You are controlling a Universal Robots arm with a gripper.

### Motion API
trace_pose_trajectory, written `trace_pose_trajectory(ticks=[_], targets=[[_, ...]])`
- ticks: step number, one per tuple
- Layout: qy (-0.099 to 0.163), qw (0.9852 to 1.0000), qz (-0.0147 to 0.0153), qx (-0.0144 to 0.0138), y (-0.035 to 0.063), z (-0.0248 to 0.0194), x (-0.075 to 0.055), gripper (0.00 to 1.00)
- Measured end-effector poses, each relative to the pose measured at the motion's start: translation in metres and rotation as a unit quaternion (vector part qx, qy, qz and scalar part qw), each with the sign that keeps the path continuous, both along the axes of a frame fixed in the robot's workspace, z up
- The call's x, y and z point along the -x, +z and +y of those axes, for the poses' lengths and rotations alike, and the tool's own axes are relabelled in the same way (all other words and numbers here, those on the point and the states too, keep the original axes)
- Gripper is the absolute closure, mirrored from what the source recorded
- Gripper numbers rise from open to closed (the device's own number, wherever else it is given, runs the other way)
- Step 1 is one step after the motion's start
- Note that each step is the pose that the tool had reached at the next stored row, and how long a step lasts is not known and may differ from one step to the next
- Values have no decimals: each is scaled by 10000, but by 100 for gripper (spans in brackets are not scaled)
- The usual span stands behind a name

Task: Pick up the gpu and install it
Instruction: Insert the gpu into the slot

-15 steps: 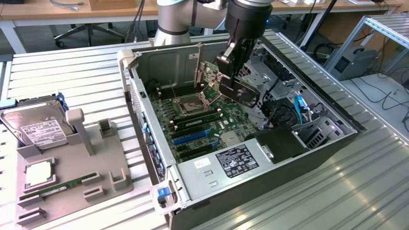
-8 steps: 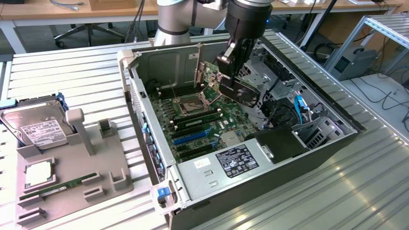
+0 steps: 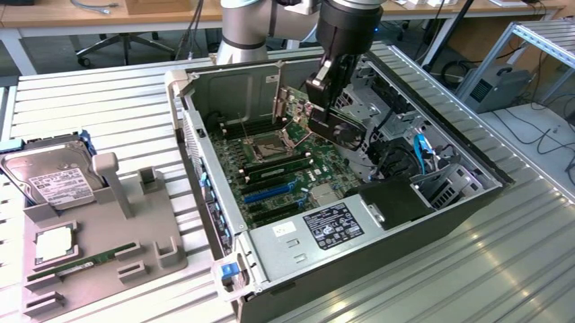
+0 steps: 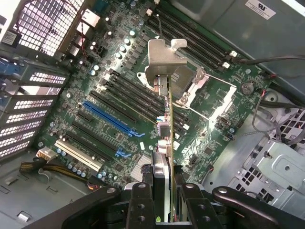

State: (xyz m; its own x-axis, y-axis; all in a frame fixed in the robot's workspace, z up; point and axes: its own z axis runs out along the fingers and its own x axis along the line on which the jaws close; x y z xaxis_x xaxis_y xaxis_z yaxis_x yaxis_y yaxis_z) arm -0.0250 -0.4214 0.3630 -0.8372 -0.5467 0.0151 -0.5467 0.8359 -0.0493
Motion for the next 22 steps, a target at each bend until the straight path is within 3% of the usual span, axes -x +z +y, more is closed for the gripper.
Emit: trace_pose_trajectory(ticks=[22], targets=[[278, 9996, 0, 0, -1, 0, 0, 73]])
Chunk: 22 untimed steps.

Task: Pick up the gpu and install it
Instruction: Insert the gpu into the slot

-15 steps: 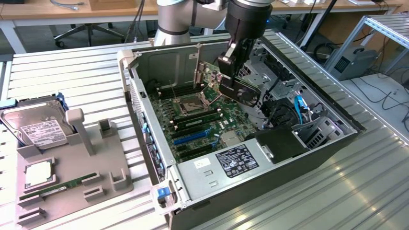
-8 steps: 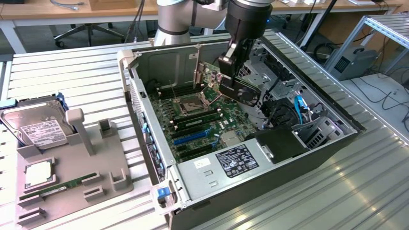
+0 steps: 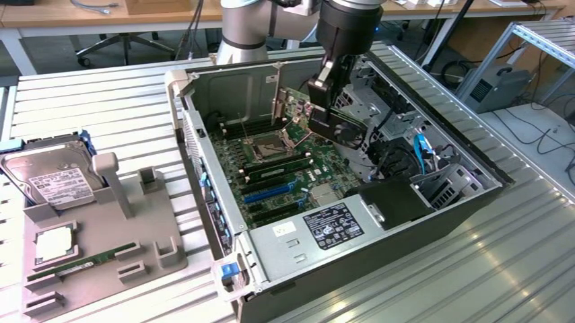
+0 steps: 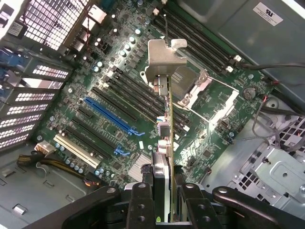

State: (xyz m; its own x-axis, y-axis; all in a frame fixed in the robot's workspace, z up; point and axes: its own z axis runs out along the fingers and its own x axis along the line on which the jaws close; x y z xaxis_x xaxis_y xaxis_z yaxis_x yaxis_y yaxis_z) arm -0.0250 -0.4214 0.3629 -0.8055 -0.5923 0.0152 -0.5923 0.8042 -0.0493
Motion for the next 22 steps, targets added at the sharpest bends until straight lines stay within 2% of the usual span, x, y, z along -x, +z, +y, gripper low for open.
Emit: trace_pose_trajectory(ticks=[22], targets=[[272, 9996, 0, 0, -1, 0, 0, 73]])
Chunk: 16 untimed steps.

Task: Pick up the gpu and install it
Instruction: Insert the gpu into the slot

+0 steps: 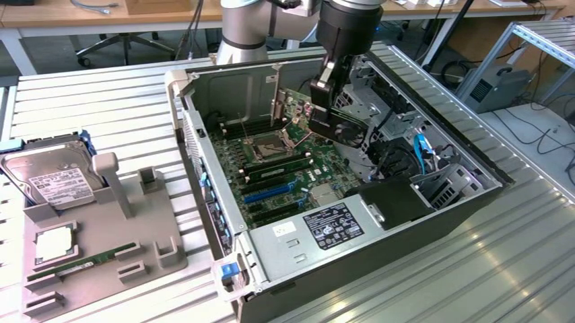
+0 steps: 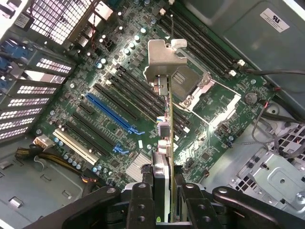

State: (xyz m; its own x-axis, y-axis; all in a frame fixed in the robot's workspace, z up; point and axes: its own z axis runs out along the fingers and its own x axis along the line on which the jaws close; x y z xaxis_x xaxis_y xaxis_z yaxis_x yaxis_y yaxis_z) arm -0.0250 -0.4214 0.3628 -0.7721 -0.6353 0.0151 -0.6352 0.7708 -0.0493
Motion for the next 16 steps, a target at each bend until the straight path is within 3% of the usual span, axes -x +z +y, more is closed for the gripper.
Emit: trace_pose_trajectory(ticks=[16], targets=[[296, 9996, 0, 0, -1, 0, 0, 73]])
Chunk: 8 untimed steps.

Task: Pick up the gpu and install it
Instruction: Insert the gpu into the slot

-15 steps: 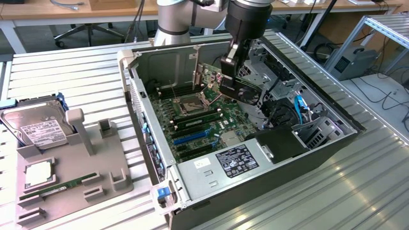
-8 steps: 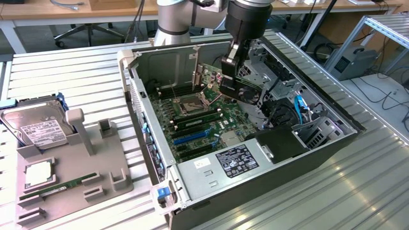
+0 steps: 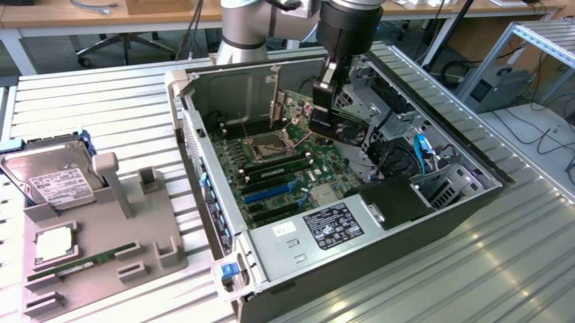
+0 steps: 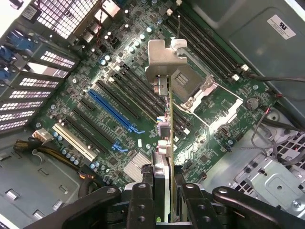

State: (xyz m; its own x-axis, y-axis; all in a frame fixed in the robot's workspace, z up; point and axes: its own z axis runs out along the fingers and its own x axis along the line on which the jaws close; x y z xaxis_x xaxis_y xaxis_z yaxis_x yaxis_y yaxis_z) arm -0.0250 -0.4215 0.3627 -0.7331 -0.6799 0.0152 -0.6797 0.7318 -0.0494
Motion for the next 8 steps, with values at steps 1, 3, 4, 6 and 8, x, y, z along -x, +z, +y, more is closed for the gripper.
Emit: trace_pose_trajectory(ticks=[1, 3, 4, 6, 8], targets=[[20, 10000, 0, 0, 0, 0, 0, 73], [54, 10000, 0, 0, 0, 0, 0, 73], [72, 10000, 0, 0, 0, 0, 0, 73], [106, 9999, 0, 0, 0, 0, 0, 73], [142, 9999, 0, 0, 0, 0, 0, 73]])
